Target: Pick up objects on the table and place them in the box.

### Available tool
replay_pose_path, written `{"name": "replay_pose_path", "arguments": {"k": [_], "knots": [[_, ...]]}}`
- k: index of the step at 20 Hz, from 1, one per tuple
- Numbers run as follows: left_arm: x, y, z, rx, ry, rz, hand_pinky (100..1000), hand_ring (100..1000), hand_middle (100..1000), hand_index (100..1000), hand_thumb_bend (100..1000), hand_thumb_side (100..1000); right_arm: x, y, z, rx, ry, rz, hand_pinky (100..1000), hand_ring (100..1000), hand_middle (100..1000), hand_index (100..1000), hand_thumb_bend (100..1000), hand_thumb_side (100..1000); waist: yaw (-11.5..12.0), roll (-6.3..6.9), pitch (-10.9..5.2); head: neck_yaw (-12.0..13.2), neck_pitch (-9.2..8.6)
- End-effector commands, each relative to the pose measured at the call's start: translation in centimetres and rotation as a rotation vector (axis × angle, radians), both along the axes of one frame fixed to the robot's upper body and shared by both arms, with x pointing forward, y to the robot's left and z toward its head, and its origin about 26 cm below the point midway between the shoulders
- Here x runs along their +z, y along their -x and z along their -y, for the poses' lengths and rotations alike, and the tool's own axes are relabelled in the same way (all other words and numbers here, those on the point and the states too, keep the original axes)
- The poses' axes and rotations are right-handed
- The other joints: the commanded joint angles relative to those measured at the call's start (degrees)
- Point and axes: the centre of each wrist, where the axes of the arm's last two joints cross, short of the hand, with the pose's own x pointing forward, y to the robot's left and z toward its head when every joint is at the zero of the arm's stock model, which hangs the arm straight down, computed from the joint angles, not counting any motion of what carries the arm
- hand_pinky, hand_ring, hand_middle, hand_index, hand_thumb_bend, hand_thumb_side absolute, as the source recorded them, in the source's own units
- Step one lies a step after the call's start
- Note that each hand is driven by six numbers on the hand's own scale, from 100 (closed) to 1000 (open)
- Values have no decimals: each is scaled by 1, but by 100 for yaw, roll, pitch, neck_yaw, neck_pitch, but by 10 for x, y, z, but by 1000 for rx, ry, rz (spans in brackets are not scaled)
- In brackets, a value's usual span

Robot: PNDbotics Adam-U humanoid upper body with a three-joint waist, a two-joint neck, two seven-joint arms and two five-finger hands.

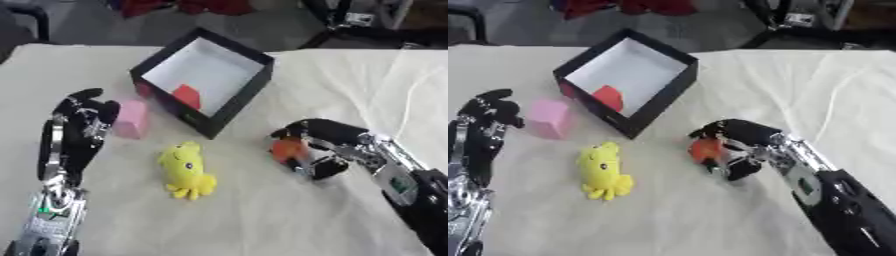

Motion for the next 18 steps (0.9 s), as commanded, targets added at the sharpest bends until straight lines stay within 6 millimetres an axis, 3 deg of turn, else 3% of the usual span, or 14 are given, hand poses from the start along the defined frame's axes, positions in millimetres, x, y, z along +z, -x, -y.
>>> {"name": "replay_pose_path", "arguments": {"k": [1, 2, 7, 10, 15, 16, 17, 18], "knots": [[6, -1, -5, 12, -18, 24, 618, 409, 486, 719, 911, 691, 17, -4, 11, -30, -38, 109, 839, 706, 447, 655, 100, 198, -14, -43, -169, 20, -11], [6, -1, -5, 12, -18, 24, 618, 409, 485, 719, 911, 691, 20, -4, 11, -35, -66, 141, 826, 680, 393, 558, 100, 200, -13, -43, -171, 22, -11], [6, -1, -5, 13, -17, 24, 617, 409, 485, 719, 912, 691, 33, -9, 14, -54, -184, 281, 788, 598, 244, 357, 100, 219, -6, -45, -179, 20, -11], [6, -1, -5, 13, -17, 25, 617, 408, 485, 719, 912, 691, 44, -12, 17, -50, -217, 338, 785, 591, 233, 340, 100, 201, 4, -50, -178, 22, -11], [7, -1, -3, 8, -16, 29, 616, 407, 484, 719, 913, 691, 81, -21, 19, -21, -233, 416, 782, 589, 236, 343, 100, 128, 52, -47, -154, 10, -11], [8, -1, -3, 6, -16, 30, 616, 407, 484, 719, 913, 691, 88, -23, 19, -14, -233, 428, 782, 589, 239, 345, 100, 242, 67, -43, -147, 3, -11], [8, -2, -2, 2, -15, 32, 616, 407, 484, 719, 913, 691, 98, -26, 18, -6, -232, 445, 781, 590, 240, 347, 100, 100, 94, -35, -136, -11, -11], [9, -2, 0, -3, -13, 34, 616, 407, 484, 719, 913, 691, 106, -28, 18, 0, -231, 458, 781, 589, 240, 348, 100, 100, 120, -27, -125, -28, -11]]}}
